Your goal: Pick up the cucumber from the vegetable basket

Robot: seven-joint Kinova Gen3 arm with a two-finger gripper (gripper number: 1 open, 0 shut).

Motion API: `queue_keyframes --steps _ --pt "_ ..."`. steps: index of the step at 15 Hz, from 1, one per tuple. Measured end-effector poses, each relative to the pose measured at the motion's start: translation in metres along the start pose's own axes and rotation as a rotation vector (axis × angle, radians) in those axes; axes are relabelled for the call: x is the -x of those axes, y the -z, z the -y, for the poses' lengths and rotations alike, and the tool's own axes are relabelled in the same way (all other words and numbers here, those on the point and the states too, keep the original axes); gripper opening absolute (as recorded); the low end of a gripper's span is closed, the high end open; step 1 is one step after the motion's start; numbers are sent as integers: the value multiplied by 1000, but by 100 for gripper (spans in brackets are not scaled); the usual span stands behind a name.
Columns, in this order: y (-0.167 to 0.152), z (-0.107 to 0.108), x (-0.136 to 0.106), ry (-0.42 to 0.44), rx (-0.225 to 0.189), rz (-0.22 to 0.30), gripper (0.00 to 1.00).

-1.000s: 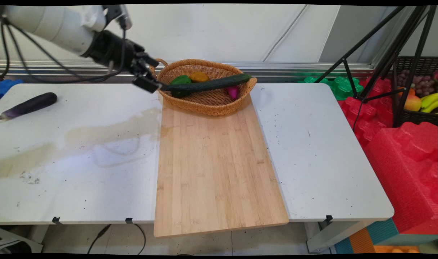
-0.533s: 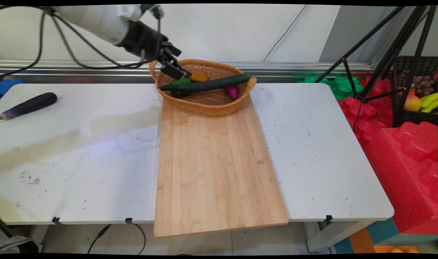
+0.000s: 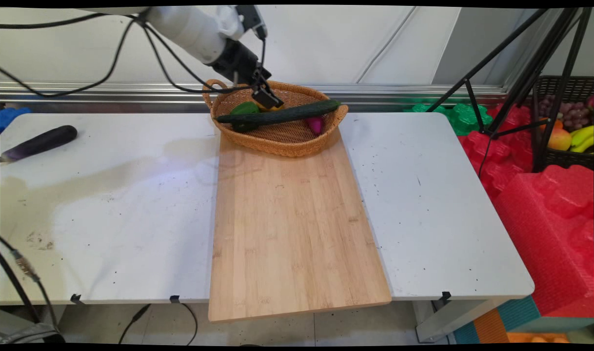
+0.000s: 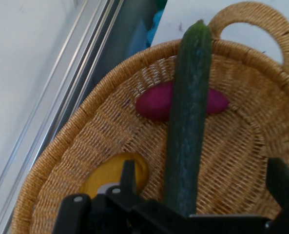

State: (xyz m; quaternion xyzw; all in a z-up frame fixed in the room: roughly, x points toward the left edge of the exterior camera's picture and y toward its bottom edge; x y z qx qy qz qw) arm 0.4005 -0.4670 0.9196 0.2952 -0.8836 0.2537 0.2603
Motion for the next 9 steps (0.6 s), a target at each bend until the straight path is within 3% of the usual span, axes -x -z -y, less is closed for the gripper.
queue_keyframes --steps 9 --pt "-74 11 -2 -62 56 99 100"
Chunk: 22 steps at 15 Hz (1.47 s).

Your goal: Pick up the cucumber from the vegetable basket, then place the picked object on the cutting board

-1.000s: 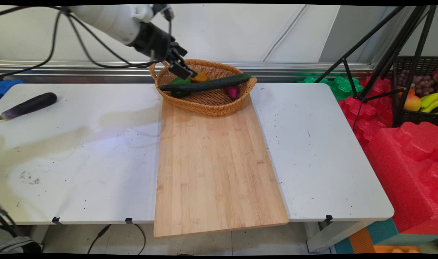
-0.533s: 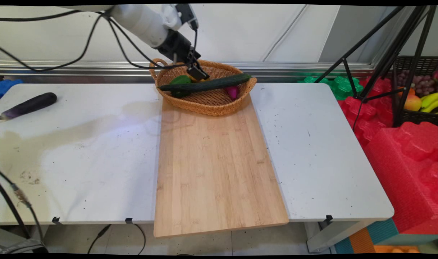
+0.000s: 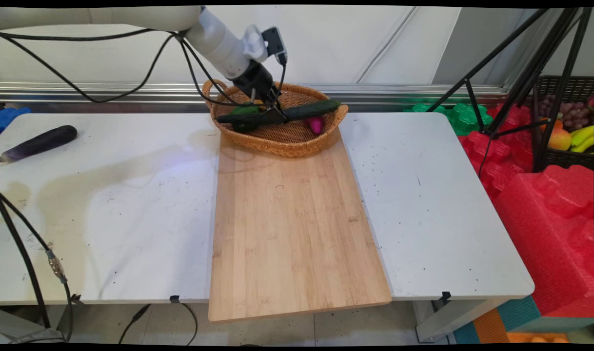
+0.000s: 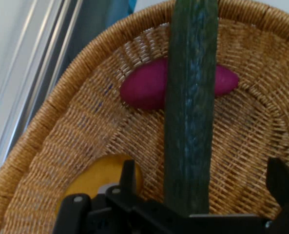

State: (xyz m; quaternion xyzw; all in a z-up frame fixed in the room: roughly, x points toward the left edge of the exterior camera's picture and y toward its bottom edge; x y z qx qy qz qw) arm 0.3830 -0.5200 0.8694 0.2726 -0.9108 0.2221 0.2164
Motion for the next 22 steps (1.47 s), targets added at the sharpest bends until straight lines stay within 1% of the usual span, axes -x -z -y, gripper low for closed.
queue_keyframes --steps 4,8,9,13,17,19,22 --pt "-23 2 -1 -16 15 29 100" --pt "-38 2 -2 -16 14 52 100" --pt "-40 1 -2 -16 12 57 0" --pt "-46 0 -5 -27 -3 65 0" --pt "-42 -2 -9 -43 -28 63 0" --pt "-36 -4 -13 -46 -43 55 0" --pt "-12 -10 -22 -47 -83 25 0"
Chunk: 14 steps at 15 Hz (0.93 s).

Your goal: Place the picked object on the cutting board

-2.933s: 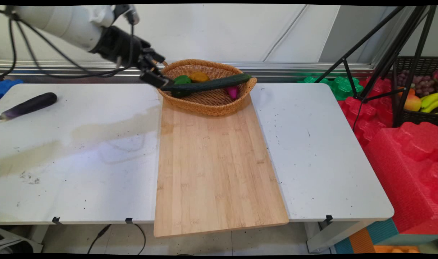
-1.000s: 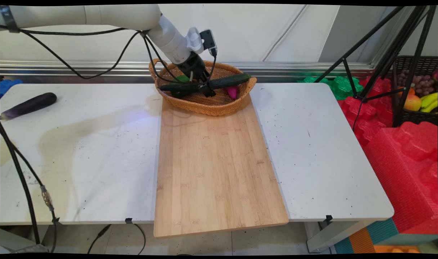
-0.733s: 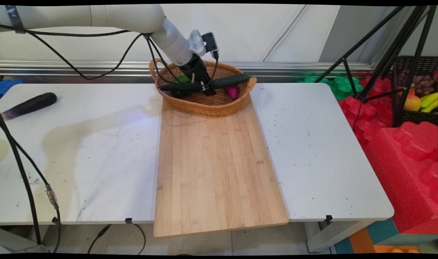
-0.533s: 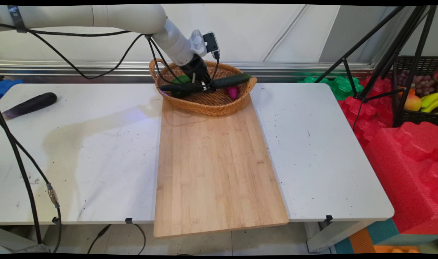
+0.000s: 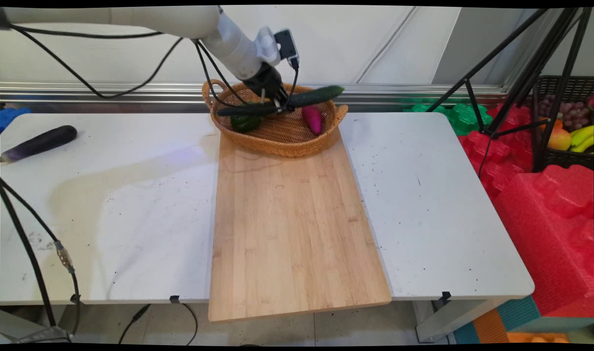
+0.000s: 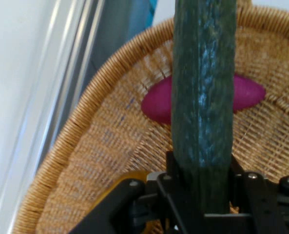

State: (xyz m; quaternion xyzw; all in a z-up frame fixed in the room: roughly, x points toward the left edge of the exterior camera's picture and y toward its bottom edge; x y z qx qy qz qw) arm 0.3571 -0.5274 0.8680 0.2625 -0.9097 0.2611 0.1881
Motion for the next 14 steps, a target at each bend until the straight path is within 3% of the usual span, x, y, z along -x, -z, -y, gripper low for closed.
queue_keyframes --steps 4,7,14 --pt "46 -11 -11 -12 -53 -48 0" --pt "85 -30 -13 -33 -66 -78 0" --pt "143 -97 6 -88 29 -92 0"
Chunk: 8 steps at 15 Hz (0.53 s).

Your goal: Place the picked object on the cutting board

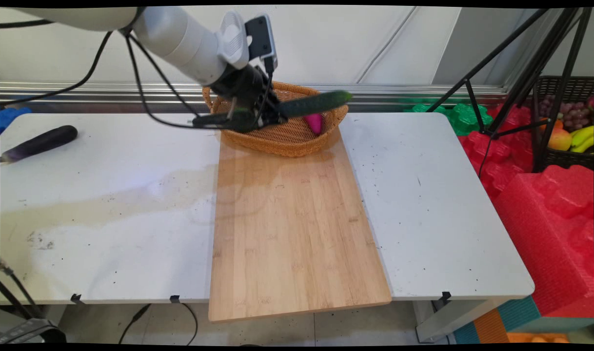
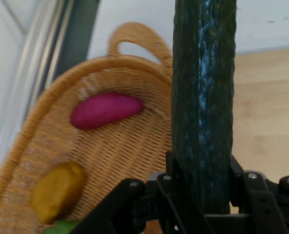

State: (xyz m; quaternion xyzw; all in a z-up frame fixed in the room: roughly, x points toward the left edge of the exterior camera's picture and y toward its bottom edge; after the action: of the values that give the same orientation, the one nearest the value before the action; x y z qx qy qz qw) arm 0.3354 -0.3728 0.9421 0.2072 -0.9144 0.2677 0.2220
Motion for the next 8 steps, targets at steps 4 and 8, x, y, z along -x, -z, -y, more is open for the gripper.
queue_keyframes --steps 4,8 --pt "4 -29 5 5 56 16 0" --pt "-14 -43 8 4 109 40 0"
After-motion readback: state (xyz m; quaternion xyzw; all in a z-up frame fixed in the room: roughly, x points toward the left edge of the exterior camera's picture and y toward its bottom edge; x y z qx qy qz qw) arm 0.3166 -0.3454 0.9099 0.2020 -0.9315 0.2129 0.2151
